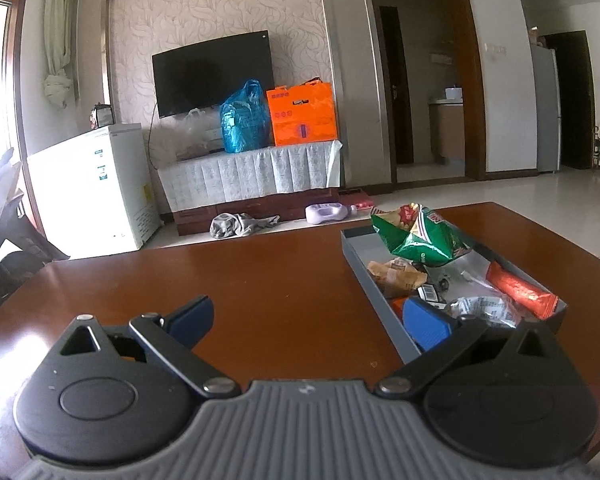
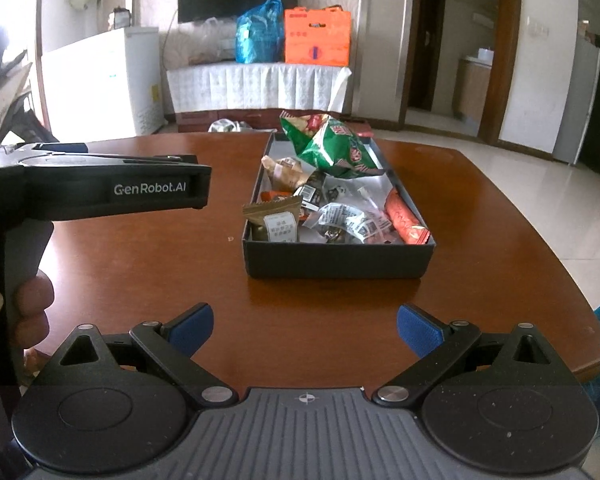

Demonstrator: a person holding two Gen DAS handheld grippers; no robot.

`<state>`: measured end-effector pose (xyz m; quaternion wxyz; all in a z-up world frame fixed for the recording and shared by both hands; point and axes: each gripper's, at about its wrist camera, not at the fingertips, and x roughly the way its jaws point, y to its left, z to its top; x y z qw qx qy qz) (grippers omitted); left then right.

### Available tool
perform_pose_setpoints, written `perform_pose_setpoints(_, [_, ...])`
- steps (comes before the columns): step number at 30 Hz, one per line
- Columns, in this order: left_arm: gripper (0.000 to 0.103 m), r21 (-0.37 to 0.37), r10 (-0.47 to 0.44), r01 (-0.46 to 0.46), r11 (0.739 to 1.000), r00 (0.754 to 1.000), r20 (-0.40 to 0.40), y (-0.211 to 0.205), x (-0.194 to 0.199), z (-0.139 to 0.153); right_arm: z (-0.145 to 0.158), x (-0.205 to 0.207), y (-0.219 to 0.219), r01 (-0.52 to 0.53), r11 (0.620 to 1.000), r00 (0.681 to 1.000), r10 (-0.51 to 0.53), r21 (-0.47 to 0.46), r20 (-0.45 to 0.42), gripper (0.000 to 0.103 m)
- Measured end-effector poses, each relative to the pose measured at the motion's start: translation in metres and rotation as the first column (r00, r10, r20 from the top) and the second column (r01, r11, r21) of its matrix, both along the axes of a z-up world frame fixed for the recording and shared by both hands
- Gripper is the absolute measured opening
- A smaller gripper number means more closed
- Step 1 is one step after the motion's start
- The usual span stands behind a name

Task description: Organize snacks

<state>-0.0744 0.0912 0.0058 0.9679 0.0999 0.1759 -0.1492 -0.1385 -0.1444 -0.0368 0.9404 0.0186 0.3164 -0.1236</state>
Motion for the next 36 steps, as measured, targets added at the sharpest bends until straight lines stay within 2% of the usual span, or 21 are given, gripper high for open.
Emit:
perform_pose_setpoints(11, [0.102, -0.011, -0.041, 0.040, 0.999, 0.999, -0.018, 0.005, 0.003, 0.003, 0.000, 0.002, -0.001, -0.004, 1.000, 1.000, 0.004, 0.001, -0.008, 0.099])
perform_pose_setpoints(26, [0.102, 0.004, -0.024, 0.024, 1.000, 0.999, -0.034, 0.004, 0.009, 0.000, -0.001, 0.003, 0.000, -0.010, 1.000, 1.000, 0.010, -0.004, -0.013, 0.099])
perform_pose_setpoints(31, [0.102, -0.033, -0.052, 0.050, 0.998, 0.997, -0.059, 0.007, 0.012, -0.002, -0.001, 0.003, 0.000, -0.010, 1.000, 1.000, 0.010, -0.005, -0.012, 0.099])
perform_pose_setpoints(36, [0.102, -0.003, -0.052, 0.052, 0.999, 0.997, -0.050, 0.003, 0.011, -0.007, -0.002, 0.003, -0.001, -0.006, 1.000, 1.000, 0.006, -0.009, -0.015, 0.099])
